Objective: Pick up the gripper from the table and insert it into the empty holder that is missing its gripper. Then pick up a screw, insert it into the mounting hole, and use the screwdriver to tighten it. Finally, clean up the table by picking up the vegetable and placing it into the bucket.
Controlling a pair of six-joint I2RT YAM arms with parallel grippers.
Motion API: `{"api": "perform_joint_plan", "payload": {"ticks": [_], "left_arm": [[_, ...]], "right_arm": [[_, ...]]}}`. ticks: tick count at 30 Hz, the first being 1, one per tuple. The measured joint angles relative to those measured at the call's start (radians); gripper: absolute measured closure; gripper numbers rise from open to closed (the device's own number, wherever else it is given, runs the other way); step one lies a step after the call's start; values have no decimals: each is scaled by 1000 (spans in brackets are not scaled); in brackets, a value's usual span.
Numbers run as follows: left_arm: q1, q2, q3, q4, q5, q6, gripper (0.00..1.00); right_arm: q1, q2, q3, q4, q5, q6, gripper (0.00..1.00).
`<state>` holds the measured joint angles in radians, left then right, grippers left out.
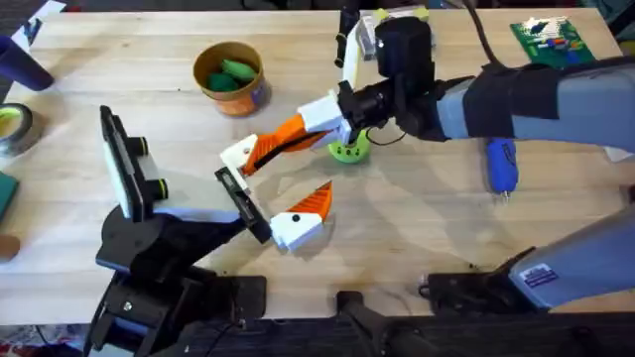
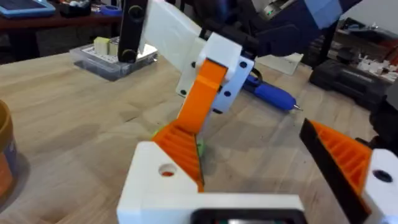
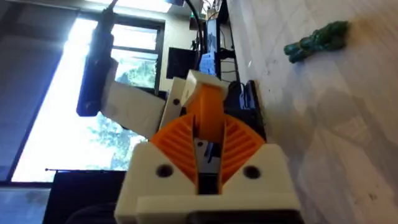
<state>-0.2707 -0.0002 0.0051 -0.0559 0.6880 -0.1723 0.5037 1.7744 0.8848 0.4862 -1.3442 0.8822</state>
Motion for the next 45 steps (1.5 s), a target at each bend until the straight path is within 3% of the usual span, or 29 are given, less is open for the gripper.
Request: {"api": "perform_joint_plan", "payload": {"ticks": [2,4,45], "left_arm": [[0,0,0,1,-3,1,6],[0,0,0,1,-3,1,6],[13,0,0,0,-80,-6,6]], "right_arm": [[2,0,0,-4,1,3,938],[2,0,0,-8,0,7,987],[52,0,0,98,137,140,991]]}}
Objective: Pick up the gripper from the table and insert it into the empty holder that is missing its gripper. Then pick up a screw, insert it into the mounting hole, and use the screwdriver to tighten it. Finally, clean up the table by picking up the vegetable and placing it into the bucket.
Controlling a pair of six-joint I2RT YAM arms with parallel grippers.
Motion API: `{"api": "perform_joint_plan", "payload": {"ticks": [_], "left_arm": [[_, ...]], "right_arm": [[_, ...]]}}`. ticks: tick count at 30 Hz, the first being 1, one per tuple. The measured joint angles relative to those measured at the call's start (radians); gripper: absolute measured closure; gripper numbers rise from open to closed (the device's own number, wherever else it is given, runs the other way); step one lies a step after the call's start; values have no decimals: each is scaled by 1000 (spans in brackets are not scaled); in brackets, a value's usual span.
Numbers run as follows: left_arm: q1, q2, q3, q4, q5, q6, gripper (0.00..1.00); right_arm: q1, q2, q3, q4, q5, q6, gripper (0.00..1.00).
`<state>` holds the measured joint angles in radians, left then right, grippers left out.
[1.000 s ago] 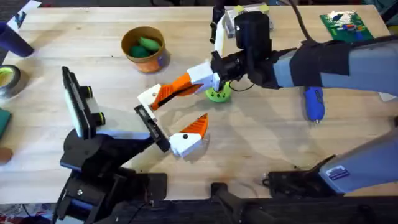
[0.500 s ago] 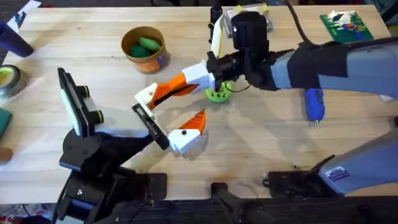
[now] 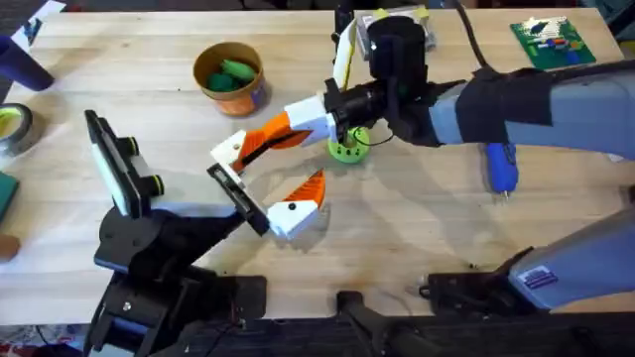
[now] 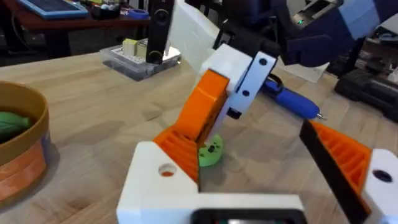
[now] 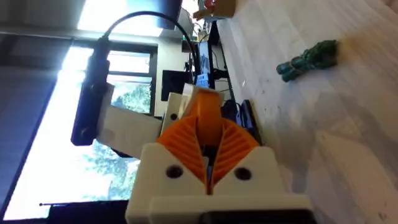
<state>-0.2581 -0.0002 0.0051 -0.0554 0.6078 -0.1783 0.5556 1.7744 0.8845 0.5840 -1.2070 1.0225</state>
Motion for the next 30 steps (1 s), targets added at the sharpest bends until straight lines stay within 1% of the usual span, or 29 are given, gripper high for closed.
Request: {"api": "perform_joint_plan", "payload": {"ticks": [14,17,22,25,29,30], "left_arm": [[2,0,0,0,-9,-1,6],[3,0,0,0,-10,-1,6],[3,0,0,0,-10,-1,6],[2,0,0,0,-1,-1,6],[-2,0,0,0,25,-1,6],[-2,0,0,-1,31,-1,6]], "right_arm": [[9,0,0,7,20,20,981],[10,0,0,7,20,22,915],[11,0,0,7,15,21,867],[17,0,0,7,10,21,815],[35,0,0,7,8,19,734],[38,0,0,7,7,20,686]]}}
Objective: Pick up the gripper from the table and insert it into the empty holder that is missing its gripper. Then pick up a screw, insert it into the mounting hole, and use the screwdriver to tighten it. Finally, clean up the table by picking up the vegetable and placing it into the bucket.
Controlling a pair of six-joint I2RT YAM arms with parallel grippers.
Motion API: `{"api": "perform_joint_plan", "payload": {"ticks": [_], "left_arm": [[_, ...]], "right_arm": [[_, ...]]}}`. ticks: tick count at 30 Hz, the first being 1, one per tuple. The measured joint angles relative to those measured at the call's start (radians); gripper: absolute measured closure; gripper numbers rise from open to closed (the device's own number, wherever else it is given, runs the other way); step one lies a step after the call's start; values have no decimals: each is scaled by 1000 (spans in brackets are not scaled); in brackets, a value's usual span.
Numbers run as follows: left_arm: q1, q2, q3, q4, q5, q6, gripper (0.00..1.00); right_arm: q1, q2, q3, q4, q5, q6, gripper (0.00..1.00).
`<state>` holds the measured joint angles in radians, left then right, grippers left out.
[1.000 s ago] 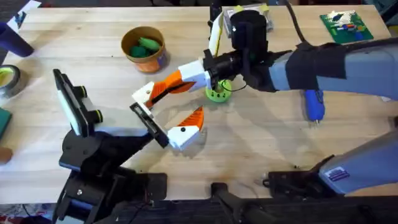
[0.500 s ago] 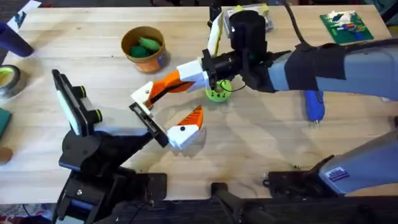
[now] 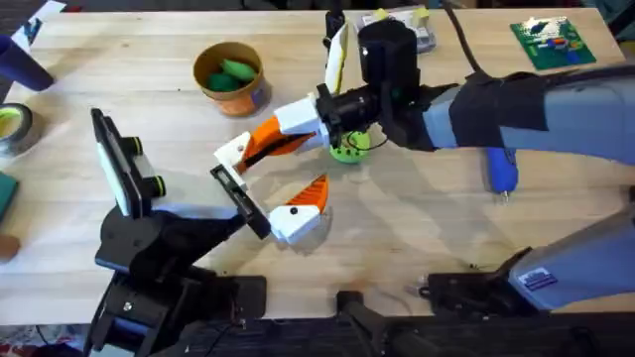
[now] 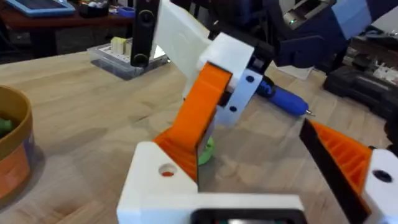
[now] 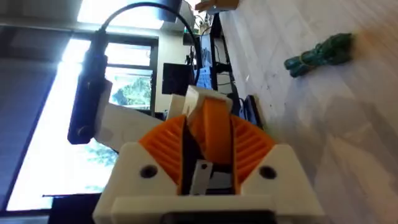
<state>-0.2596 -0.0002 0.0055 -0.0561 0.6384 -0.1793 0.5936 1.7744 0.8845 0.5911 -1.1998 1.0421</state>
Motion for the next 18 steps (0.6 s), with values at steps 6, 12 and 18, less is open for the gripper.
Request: {"api": "perform_joint_plan", "payload": {"ticks": [6,12,18], "left_arm": [[-7,0,0,0,28,0,6],[-7,0,0,-1,32,0,6],[-7,0,0,-1,40,0,6]], "right_arm": [[9,0,0,4,-11,0,412],[2,0,0,6,-18,-2,10],[-73,0,0,5,-21,-2,8]]}}
